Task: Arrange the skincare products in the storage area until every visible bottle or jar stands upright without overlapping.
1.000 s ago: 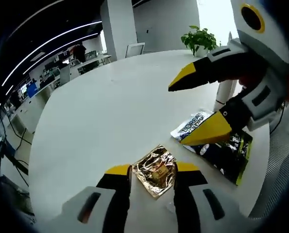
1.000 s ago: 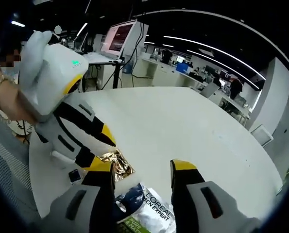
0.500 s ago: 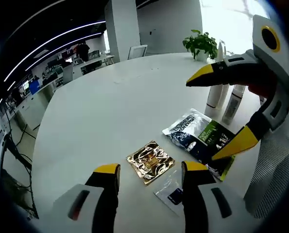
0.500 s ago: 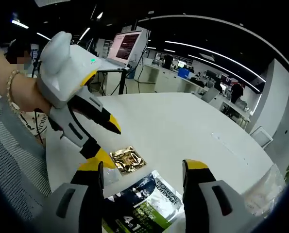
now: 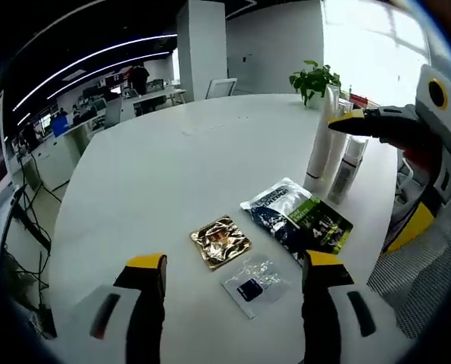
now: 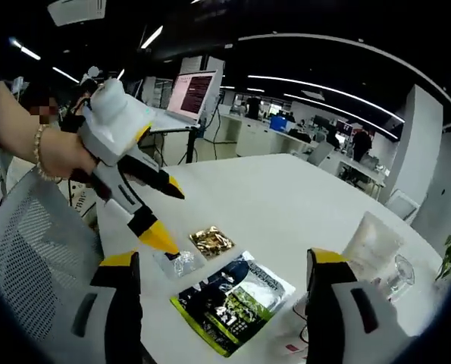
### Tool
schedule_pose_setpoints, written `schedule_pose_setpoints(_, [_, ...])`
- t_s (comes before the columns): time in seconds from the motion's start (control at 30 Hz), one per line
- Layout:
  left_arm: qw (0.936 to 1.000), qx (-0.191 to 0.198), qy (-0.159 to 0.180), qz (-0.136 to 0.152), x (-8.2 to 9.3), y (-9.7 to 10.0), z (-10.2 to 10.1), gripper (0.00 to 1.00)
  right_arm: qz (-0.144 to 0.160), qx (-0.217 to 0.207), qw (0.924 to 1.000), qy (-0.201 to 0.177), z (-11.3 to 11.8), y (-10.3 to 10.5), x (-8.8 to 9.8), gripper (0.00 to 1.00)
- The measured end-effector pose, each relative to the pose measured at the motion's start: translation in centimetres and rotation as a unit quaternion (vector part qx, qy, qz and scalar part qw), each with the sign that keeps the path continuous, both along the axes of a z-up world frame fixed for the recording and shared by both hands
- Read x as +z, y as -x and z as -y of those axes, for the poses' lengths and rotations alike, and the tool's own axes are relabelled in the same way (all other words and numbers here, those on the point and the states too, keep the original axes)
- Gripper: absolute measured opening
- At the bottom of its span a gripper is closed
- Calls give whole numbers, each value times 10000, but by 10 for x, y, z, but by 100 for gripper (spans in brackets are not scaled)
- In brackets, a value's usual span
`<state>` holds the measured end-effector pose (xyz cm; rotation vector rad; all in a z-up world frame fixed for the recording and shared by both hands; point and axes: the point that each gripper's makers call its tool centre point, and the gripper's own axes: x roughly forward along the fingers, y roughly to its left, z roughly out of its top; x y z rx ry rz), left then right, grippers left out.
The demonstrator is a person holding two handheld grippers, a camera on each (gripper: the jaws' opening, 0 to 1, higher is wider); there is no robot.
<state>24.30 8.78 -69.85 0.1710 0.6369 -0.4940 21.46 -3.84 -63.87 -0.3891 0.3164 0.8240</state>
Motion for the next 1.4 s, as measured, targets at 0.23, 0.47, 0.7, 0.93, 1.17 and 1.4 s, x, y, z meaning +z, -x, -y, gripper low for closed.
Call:
schedule_pose_setpoints(0.23, [9995,180,274,-41,19,20,-3,88,-26,-832,9957,-396,57,5,22,100])
schedule_pose_setpoints(0.47, [9989,262,365,-123,25,36,-7,98,-68,-1458,9877,-560,107,2,28,100])
schedule_pose_setpoints(0.7, [9985,323,422,-101,34,51,-10,99,-42,-1870,9799,-696,140,1,31,100])
schedule_pose_setpoints(0.93, [9987,409,303,-70,29,53,-14,99,-91,-2005,9776,-639,149,4,20,100])
schedule_pose_setpoints(1.17, [9987,439,260,-60,29,53,-17,98,-105,-2008,9779,-564,149,2,16,100])
schedule_pose_setpoints(1.4, [9989,408,234,-81,28,53,-15,98,-121,-2058,9772,-507,150,0,13,100])
